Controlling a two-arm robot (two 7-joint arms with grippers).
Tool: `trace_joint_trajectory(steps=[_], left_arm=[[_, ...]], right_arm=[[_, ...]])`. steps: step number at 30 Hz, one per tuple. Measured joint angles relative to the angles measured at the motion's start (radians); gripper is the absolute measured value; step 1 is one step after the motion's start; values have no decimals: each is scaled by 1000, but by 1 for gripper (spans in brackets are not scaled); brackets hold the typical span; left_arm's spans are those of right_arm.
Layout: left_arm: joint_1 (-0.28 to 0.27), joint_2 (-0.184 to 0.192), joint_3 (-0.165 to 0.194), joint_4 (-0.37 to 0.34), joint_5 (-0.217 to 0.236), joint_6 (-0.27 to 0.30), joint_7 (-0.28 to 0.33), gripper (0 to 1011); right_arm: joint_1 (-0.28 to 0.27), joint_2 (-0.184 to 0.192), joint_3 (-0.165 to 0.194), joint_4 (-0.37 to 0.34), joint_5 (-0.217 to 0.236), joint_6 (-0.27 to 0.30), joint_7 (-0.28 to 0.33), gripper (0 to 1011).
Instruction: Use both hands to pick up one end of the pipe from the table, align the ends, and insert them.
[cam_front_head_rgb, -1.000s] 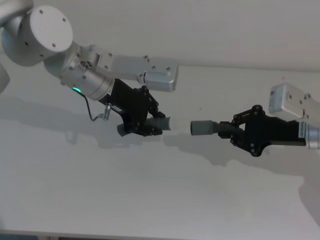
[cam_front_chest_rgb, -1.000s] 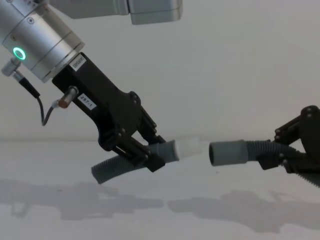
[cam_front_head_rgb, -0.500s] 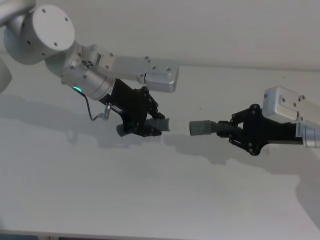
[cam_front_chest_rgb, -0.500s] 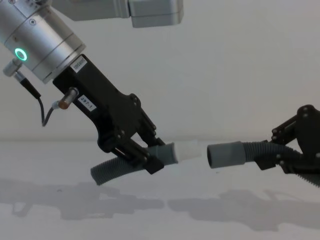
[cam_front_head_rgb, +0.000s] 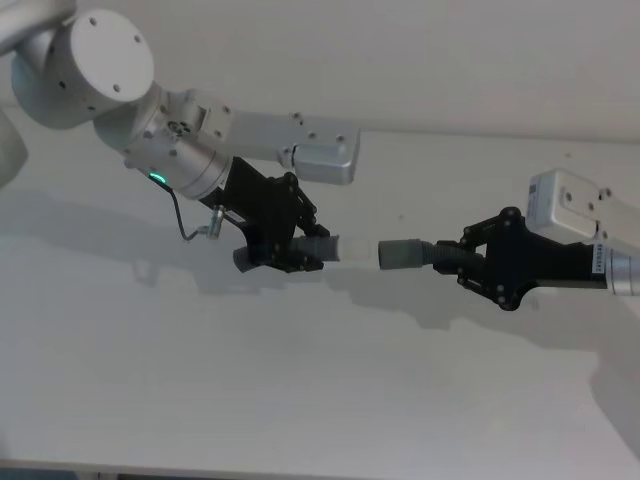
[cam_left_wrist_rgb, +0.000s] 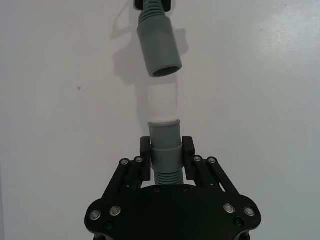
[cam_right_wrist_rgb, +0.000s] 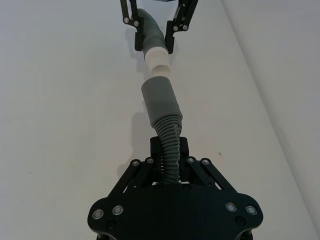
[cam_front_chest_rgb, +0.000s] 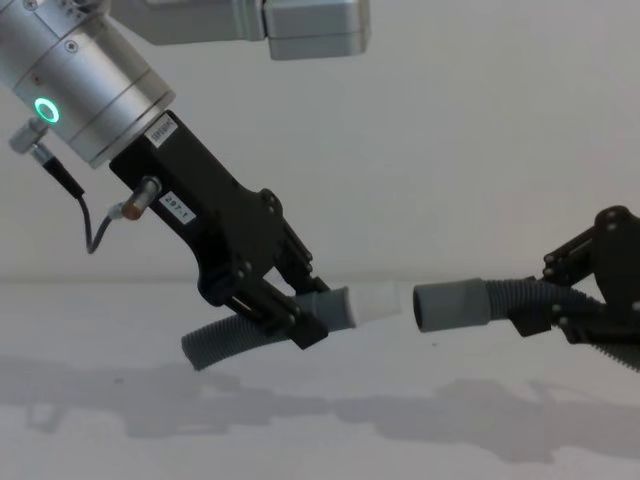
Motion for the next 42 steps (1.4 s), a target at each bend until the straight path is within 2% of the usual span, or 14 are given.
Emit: trace_joint_trajectory(steps=[23,42], left_arm=[[-14,-30,16,12,18,49,7,354],[-24,-32,31,4,19,69,2,354]], right_arm=[[-16,11,9,-31,11,28,-18,177],[-14,6,5,-45,-17,73,-33,177]])
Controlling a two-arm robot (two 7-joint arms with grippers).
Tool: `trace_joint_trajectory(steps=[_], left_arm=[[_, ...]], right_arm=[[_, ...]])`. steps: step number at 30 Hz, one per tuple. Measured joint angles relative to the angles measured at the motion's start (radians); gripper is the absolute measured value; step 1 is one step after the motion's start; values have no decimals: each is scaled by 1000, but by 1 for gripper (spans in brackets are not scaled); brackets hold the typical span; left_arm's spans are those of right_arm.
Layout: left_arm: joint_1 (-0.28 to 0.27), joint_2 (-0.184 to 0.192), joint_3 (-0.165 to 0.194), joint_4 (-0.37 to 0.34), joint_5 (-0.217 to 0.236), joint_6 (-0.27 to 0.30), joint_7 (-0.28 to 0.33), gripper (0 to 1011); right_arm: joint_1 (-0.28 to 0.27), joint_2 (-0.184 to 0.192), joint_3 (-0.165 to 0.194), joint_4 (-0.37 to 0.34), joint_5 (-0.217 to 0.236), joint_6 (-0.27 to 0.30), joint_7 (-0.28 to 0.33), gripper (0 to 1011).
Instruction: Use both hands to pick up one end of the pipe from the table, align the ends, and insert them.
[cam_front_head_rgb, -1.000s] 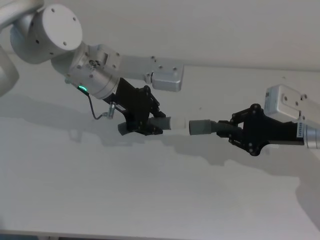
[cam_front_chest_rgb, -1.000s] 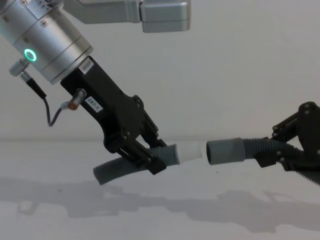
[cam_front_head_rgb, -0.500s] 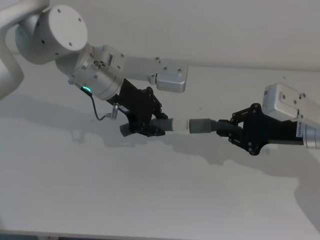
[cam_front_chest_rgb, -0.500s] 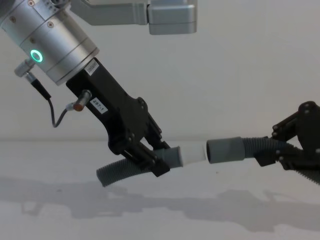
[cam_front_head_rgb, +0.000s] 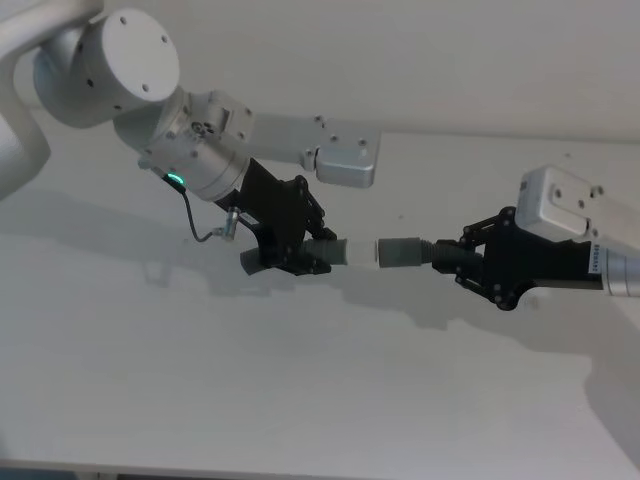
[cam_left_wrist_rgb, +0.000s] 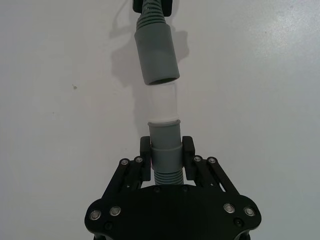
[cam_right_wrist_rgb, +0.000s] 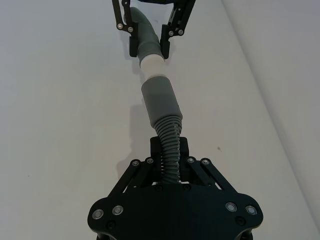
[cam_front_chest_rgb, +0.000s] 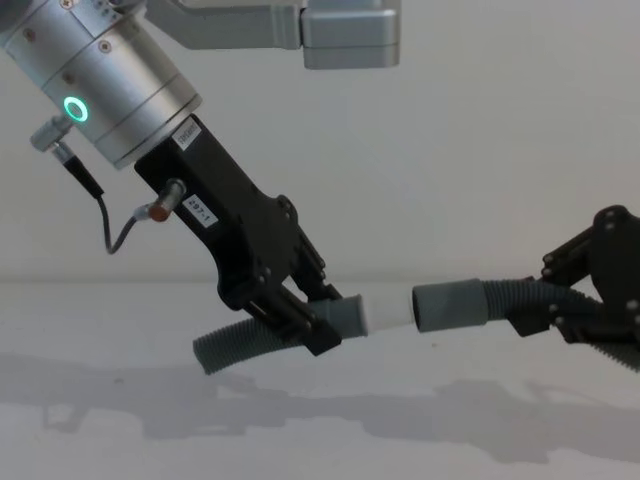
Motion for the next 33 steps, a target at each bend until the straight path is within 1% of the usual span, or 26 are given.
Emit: trace_joint_trajectory(steps=[15,33], left_arm=[[-15,-10,12,10,-1,0,-12,354],[-42,-26,42,30,-3,0,-36,354]], right_arm=[[7,-2,-9,-7,-16,3,5,177],[14,-4,-11,-9,-4,2,9,177]])
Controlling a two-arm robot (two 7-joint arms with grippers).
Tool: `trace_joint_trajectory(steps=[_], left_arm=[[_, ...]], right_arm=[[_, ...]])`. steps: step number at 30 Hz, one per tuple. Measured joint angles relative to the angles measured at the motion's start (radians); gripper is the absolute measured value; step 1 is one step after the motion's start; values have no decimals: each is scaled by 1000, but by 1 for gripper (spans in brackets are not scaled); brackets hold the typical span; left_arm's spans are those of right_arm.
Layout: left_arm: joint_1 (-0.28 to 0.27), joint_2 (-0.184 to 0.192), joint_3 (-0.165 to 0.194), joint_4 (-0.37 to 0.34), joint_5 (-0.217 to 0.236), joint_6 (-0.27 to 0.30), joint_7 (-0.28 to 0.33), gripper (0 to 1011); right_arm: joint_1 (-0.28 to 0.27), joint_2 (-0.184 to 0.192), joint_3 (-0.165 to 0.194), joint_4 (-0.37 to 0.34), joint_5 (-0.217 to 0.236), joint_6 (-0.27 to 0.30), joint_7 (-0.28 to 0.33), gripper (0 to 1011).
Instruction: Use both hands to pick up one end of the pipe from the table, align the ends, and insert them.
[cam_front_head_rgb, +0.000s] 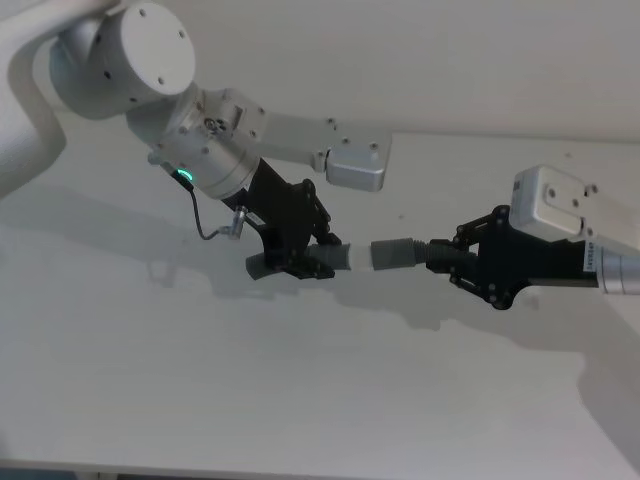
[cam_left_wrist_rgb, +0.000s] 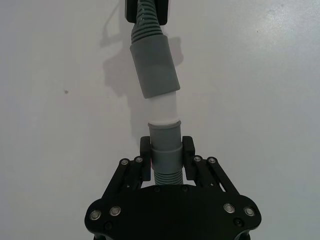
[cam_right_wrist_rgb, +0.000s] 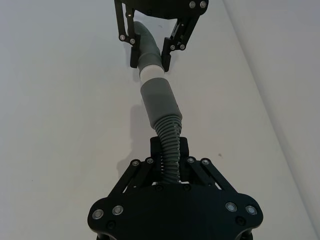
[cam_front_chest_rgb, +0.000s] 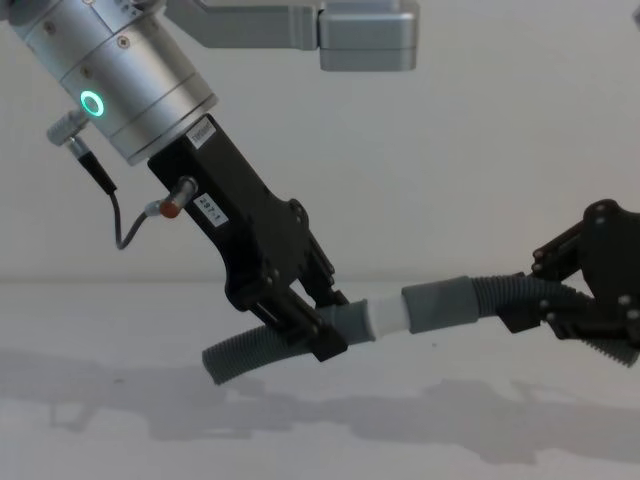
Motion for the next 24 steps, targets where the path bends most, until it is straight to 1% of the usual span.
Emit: trace_joint_trajectory(steps=[9,24], left_arm=[[-8,-1,8,0,8,17,0,354],[-12,-2,12,-2,14,29,2,354]], right_arm=[[2,3,-1,-2,1,-1,4,177],[3,5,-3,-3,2,-3,5,177]])
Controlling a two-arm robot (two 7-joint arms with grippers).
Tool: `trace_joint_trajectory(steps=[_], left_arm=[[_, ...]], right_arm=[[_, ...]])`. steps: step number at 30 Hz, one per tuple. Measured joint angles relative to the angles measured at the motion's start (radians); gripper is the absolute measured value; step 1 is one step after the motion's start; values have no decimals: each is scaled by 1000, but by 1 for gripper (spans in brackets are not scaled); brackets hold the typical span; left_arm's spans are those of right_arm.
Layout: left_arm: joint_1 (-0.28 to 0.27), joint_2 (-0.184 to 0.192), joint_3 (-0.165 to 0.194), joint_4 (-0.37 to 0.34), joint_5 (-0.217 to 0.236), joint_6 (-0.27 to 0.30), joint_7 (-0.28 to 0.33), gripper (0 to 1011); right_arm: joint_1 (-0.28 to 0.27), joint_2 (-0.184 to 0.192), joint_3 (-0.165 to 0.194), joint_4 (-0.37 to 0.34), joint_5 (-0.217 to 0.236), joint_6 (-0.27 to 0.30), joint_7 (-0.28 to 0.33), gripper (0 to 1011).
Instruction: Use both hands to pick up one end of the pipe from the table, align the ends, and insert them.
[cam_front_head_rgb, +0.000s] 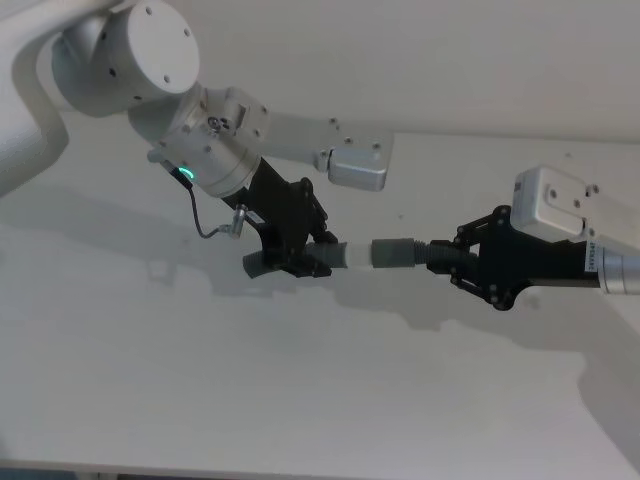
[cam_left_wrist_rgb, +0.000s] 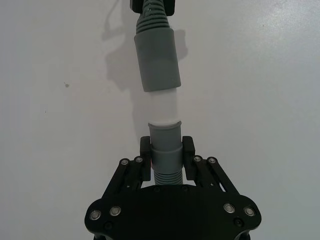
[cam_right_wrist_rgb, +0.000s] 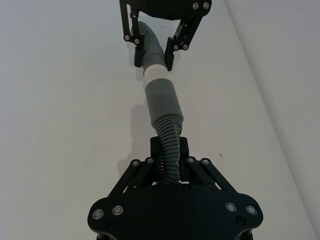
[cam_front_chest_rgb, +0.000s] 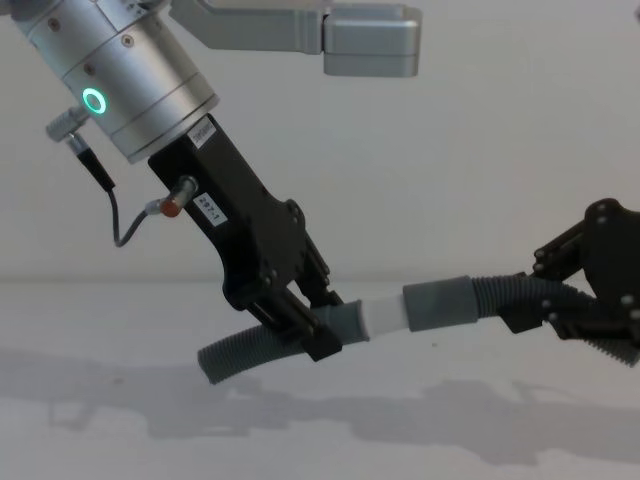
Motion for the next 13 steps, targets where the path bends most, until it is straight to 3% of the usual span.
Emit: trace_joint_trajectory(steps=[13], left_arm=[[-1,0,2,0,2,3,1,354]], right_arm=[[0,1,0,0,0,0,1,177]])
